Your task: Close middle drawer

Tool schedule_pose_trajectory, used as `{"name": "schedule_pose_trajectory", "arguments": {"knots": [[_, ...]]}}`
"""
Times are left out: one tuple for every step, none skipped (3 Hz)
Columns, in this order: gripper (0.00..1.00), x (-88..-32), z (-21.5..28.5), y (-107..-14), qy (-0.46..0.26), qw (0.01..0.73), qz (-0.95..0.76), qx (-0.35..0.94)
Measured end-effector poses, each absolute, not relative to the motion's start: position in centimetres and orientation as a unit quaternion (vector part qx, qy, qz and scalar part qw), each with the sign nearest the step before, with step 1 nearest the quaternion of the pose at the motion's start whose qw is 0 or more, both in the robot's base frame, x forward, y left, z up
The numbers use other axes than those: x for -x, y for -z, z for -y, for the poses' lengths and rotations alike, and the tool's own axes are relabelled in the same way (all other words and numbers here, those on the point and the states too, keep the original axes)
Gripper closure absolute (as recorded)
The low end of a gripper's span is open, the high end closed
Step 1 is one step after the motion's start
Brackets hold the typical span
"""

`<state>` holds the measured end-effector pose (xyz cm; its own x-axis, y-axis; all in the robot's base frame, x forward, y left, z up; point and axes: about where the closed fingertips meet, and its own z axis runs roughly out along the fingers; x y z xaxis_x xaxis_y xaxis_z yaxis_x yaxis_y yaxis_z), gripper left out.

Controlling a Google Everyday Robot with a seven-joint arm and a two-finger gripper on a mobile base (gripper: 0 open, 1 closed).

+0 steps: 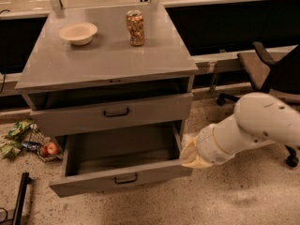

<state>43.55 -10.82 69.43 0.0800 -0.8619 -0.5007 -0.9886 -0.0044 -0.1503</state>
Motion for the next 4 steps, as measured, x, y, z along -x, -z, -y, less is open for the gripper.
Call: {"name": "schedule_pose_trajectory", "arguments": {"knots": [[1.0, -45.9, 8.1, -60.8, -0.134, 0.266, -0.578, 0.76], [1.0, -47.1, 6.4, -56.3, -0.122, 0.27, -0.528, 0.796], [1.0, -47.1, 6.4, -56.3, -0.122, 0.27, -0.528, 0.796], [1.0, -46.4, 5.4, -53.0, -0.145, 0.28, -0.549, 0.774]]}}
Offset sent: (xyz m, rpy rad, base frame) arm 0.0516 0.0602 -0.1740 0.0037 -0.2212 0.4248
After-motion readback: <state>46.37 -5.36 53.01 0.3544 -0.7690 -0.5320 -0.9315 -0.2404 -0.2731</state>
